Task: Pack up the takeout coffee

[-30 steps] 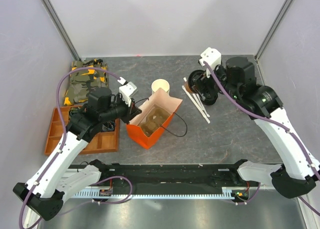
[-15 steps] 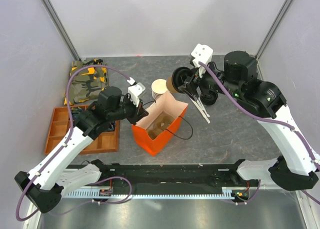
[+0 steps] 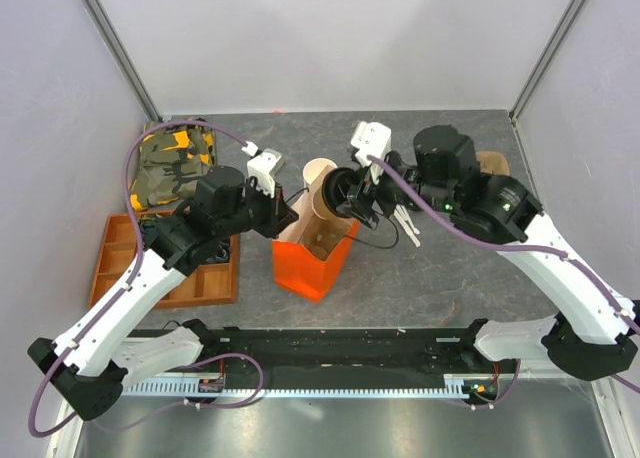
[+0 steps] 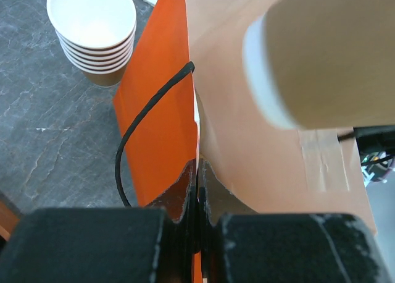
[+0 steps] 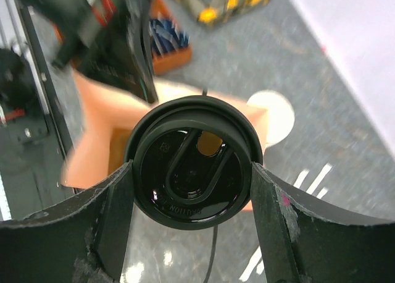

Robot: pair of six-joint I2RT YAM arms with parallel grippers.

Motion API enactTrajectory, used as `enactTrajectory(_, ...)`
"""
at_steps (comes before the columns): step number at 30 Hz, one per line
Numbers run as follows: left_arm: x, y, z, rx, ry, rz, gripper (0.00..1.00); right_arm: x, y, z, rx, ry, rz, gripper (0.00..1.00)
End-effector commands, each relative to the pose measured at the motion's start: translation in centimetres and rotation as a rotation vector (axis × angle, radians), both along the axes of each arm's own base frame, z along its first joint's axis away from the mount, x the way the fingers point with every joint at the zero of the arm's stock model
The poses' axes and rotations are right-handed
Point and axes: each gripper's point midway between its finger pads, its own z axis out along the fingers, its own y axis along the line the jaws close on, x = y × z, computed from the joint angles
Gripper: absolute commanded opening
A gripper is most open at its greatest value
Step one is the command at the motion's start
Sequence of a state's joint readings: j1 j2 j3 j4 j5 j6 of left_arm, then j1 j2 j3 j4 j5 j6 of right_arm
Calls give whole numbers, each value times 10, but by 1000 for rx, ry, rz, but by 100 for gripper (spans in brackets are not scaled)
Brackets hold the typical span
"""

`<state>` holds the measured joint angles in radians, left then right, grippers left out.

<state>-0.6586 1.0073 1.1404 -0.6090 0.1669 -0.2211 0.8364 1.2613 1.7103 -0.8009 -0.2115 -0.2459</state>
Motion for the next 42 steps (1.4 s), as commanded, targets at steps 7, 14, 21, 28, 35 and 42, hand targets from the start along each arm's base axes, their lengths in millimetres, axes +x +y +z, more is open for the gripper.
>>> enactTrajectory(7,-16,-10,26,-115,-108,-50,2,8,7,-61,-82,34,-57,57)
enactTrajectory(14,-18,-21,17,-114,-159,-65,2,18,13,-91,-151,41,-135,55)
enactTrajectory(21,-32,-24,3,-154,-175,-106,2,22,23,-102,-145,67,-137,55)
enactTrajectory(28,-35,-25,8,-149,-211,-138,2,14,10,-149,-220,73,-122,54)
enactTrajectory(35,-55,-32,16,-168,-272,-236,2,16,0,-168,-255,80,-158,55)
enactTrajectory(42,-76,-31,-21,-145,-258,-346,2,17,-1,-190,-244,40,-148,54)
